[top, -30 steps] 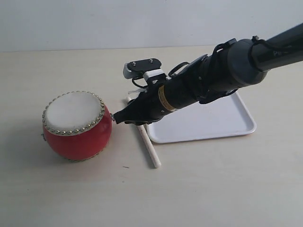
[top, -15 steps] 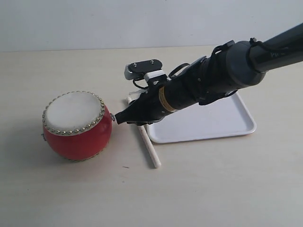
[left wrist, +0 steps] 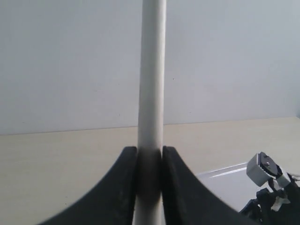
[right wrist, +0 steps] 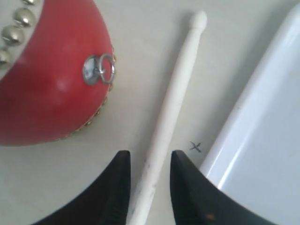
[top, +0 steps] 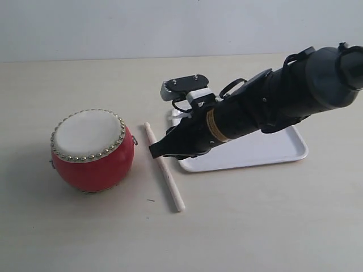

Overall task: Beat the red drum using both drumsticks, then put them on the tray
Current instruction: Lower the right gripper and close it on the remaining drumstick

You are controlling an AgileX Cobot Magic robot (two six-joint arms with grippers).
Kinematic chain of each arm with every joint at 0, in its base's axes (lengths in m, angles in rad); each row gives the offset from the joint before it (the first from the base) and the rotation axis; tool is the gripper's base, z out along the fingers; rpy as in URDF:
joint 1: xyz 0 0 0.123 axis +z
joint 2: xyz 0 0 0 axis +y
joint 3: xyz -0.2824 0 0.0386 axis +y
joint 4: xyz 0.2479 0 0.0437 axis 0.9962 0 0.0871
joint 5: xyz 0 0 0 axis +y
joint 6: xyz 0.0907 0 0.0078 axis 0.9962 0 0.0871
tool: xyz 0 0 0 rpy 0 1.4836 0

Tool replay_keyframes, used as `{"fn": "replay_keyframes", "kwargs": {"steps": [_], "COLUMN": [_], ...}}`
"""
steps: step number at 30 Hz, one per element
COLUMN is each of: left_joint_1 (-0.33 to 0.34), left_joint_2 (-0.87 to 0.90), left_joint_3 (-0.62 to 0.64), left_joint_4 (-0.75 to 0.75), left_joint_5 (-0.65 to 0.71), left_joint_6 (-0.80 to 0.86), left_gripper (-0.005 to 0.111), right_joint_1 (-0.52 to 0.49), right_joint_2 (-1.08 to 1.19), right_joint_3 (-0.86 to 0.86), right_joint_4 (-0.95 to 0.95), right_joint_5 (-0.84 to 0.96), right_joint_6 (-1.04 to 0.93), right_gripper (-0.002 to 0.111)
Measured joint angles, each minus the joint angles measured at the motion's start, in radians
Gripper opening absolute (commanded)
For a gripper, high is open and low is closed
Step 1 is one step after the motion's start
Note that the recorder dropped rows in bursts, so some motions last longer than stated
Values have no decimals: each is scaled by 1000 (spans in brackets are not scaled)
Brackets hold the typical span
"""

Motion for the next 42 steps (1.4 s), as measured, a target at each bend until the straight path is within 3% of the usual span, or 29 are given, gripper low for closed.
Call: {"fn": "replay_keyframes", "kwargs": {"steps": [23, 42], "left_joint_1": [0, 0], "left_joint_2": [0, 0], "left_joint_3": [0, 2], "left_joint_4": [4, 11], "left_joint_5": [-52, -52], "left_joint_6": [0, 0], "left_gripper": [1, 1], "right_joint_1": [0, 57], "right_joint_2": [43, 127], "right_joint_3": [62, -45], "right_joint_4": [0, 0], "right_joint_5": [-52, 42], "right_joint_6": [78, 83], "right_gripper": [29, 29]}}
